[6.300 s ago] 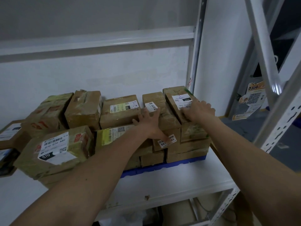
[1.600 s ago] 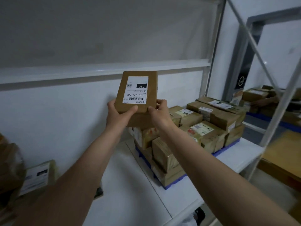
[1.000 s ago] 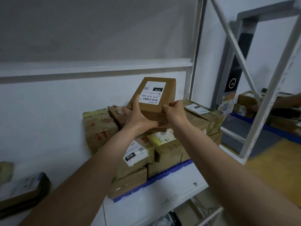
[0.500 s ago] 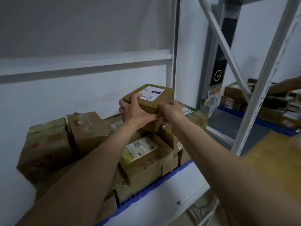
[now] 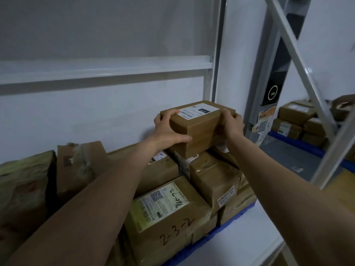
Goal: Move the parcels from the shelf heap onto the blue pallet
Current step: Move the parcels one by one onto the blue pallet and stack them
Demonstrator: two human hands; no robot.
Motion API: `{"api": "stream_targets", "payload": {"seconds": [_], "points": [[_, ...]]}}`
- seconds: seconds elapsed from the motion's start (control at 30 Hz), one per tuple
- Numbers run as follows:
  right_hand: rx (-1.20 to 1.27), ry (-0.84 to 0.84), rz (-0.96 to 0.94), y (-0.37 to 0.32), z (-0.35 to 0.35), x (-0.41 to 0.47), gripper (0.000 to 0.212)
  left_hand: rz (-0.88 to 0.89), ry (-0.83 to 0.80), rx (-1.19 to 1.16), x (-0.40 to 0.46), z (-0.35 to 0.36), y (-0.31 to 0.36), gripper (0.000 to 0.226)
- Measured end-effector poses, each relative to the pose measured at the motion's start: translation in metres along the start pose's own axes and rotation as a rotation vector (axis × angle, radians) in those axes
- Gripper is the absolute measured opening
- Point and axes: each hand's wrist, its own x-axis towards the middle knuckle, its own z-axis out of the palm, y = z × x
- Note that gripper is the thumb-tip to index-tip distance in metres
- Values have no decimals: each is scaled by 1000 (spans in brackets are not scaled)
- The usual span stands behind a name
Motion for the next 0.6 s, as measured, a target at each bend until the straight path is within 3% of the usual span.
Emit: {"api": "stream_targets", "payload": {"seconds": [0.23, 0.6], "points": [[-127, -25, -81, 3, 13, 27, 66, -96, 12, -37, 20, 0, -13, 110], [-238, -51, -80, 0, 5, 34, 66, -164, 40, 136, 21, 10, -1, 115]]}}
